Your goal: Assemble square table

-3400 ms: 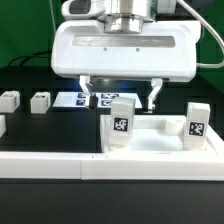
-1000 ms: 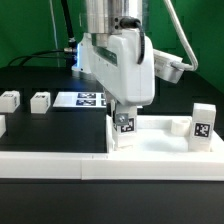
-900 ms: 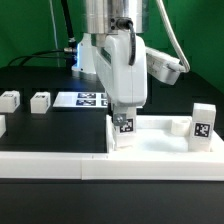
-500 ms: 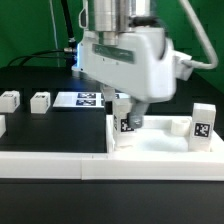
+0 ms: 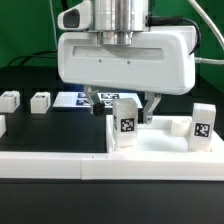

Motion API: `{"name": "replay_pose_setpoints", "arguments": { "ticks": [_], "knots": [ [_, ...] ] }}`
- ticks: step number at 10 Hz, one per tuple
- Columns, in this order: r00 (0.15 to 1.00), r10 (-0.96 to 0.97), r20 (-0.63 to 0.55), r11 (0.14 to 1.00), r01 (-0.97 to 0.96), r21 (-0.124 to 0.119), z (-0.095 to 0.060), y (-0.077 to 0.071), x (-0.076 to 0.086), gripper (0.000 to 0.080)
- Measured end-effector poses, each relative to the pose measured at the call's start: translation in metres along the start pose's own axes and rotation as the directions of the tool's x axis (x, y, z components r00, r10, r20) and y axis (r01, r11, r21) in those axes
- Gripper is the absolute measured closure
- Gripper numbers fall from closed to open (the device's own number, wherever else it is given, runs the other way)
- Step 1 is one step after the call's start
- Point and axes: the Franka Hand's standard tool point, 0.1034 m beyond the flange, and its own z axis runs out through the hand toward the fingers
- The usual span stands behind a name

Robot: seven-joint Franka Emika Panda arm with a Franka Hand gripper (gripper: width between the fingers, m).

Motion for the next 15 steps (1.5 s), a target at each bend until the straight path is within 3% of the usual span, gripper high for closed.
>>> {"name": "replay_pose_setpoints", "arguments": {
  "ticks": [2,3,5,7,8,11,12,15],
  "knots": [
    [0.942,-0.335,-0.015,0.942,0.335,0.001,-0.007,-0.016,-0.003,0.0150],
    [0.920,-0.391,-0.019,0.921,0.391,0.004,-0.010,-0.015,-0.001,0.0150],
    [0.941,-0.339,-0.016,0.941,0.339,0.001,-0.008,-0.014,-0.002,0.0173],
    [0.983,-0.185,-0.015,0.983,0.185,0.005,-0.007,-0.012,-0.001,0.0502],
    [0.989,-0.147,-0.015,0.989,0.147,0.004,-0.007,-0.011,-0.001,0.0502],
    [0.975,0.224,-0.014,0.975,-0.224,-0.001,-0.006,-0.005,0.003,0.0502],
    [0.908,0.418,-0.004,0.908,-0.418,-0.011,-0.005,0.000,0.004,0.0502],
    [0.545,0.833,0.097,0.552,-0.831,-0.070,-0.005,0.004,0.001,0.0506]
  ]
}}
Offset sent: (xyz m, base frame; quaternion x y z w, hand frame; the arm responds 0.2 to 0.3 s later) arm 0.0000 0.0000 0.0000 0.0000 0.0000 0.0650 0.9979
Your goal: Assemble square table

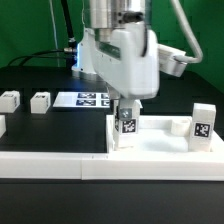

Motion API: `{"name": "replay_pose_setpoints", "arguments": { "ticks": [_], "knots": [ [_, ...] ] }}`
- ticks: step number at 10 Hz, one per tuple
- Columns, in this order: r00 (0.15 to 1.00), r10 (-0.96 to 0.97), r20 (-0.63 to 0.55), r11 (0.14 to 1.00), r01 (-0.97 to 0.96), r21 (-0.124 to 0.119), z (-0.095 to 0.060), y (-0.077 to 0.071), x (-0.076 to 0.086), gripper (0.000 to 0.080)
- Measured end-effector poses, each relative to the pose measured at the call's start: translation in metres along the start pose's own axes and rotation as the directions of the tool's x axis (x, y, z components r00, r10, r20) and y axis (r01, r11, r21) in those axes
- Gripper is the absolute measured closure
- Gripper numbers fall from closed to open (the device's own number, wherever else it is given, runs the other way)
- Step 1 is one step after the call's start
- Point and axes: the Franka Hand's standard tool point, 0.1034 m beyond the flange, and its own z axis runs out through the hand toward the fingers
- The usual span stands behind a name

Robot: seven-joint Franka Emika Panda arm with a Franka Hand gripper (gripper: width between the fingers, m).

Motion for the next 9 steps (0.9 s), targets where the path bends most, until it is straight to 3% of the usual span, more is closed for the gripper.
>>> {"name": "replay_pose_setpoints", "arguments": {
  "ticks": [2,4,5,6,9],
  "knots": [
    [0.993,0.117,0.025,0.993,-0.117,-0.002,0.000,0.001,0.003,0.0506],
    [0.999,0.050,0.017,0.999,-0.050,0.004,0.001,0.000,0.003,0.0499],
    [0.990,-0.137,-0.022,0.990,0.138,0.038,0.002,-0.001,-0.003,0.0313],
    [0.944,-0.330,-0.025,0.943,0.331,0.035,0.006,0.005,-0.010,0.0185],
    [0.814,-0.580,-0.023,0.814,0.581,0.026,0.004,0.009,-0.016,0.0157]
  ]
}}
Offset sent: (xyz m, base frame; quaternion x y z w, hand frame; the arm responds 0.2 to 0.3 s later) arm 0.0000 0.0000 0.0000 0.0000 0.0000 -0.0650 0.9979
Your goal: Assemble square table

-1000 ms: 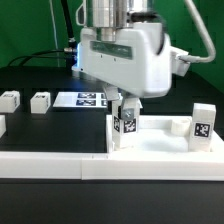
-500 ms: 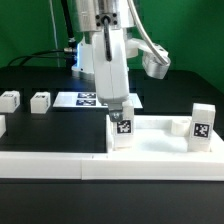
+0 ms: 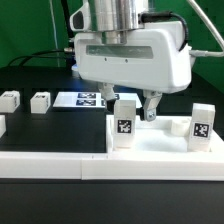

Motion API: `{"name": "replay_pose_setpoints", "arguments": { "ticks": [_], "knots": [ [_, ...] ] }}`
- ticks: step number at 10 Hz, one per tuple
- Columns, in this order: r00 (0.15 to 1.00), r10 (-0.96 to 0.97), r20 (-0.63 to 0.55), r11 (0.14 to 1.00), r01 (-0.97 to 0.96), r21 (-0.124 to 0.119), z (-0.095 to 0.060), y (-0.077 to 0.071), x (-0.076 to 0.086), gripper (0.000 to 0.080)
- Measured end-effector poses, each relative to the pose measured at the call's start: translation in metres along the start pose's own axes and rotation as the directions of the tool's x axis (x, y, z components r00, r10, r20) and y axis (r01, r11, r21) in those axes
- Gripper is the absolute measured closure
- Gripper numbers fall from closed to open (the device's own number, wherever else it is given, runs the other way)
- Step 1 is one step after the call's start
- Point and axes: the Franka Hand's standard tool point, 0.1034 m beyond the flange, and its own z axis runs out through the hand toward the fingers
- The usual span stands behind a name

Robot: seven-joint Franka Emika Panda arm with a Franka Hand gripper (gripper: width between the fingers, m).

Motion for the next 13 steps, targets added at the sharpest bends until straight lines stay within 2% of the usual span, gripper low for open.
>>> {"name": "replay_pose_setpoints", "arguments": {
  "ticks": [2,4,5,6,7,8,9,10,13],
  "knots": [
    [0.988,-0.156,-0.003,0.988,0.156,-0.004,0.000,0.001,0.002,0.0151],
    [0.860,-0.510,-0.003,0.860,0.510,-0.007,-0.001,0.003,0.009,0.0150],
    [0.788,-0.615,0.014,0.788,0.615,-0.011,0.002,0.001,0.012,0.0150],
    [0.764,-0.645,0.012,0.764,0.645,-0.015,0.003,-0.002,0.014,0.0150],
    [0.807,-0.591,0.009,0.806,0.591,-0.017,0.003,-0.002,0.014,0.0260],
    [0.802,-0.598,0.009,0.801,0.598,-0.022,0.003,-0.001,0.015,0.0408],
    [0.812,-0.583,0.008,0.812,0.583,-0.021,0.003,-0.001,0.015,0.0408],
    [0.871,-0.492,0.006,0.870,0.492,-0.022,0.003,-0.001,0.015,0.0511],
    [0.976,-0.216,0.006,0.976,0.216,-0.025,0.003,-0.002,0.015,0.0511]
  ]
}}
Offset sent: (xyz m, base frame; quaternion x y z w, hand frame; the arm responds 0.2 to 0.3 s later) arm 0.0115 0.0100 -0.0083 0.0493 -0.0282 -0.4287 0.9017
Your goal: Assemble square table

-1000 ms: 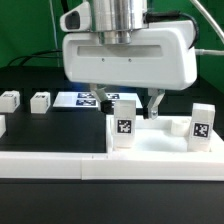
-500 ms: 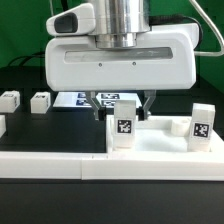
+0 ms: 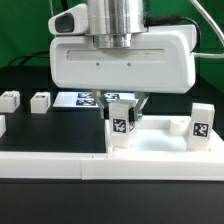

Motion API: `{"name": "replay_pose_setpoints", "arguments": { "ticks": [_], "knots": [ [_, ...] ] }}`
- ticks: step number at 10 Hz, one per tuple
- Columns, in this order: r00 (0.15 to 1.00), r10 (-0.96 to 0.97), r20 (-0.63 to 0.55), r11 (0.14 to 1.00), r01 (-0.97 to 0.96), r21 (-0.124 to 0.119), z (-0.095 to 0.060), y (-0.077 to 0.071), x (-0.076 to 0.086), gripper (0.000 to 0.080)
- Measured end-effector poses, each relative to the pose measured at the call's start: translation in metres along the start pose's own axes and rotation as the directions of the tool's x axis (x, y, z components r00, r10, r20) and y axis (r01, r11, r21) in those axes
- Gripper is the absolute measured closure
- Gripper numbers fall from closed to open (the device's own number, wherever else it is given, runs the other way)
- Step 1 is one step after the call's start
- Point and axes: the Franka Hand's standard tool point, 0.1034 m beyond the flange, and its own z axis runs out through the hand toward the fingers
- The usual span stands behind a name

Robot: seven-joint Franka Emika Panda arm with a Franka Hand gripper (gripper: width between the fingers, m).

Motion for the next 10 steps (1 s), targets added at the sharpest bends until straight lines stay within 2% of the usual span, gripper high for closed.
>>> {"name": "replay_pose_setpoints", "arguments": {
  "ticks": [1,3,4,6,7,8,9,10],
  "knots": [
    [0.975,0.221,0.023,0.975,-0.221,-0.028,0.0006,0.0000,0.0018,0.0511],
    [0.849,0.525,0.059,0.849,-0.517,-0.105,0.0011,-0.0026,0.0036,0.0509],
    [0.674,0.738,0.045,0.672,-0.725,-0.152,0.0011,-0.0063,0.0019,0.0509],
    [0.308,0.951,0.026,0.308,-0.935,-0.175,0.0000,-0.0070,0.0035,0.0509],
    [0.232,0.973,0.009,0.230,-0.957,-0.176,0.0002,-0.0089,0.0021,0.0509],
    [0.201,0.980,0.004,0.198,-0.964,-0.176,0.0008,-0.0081,0.0026,0.0509],
    [0.246,0.969,0.011,0.244,-0.953,-0.177,0.0015,-0.0076,0.0022,0.0407],
    [0.248,0.969,0.012,0.246,-0.953,-0.177,0.0016,-0.0082,0.0016,0.0272]
  ]
}}
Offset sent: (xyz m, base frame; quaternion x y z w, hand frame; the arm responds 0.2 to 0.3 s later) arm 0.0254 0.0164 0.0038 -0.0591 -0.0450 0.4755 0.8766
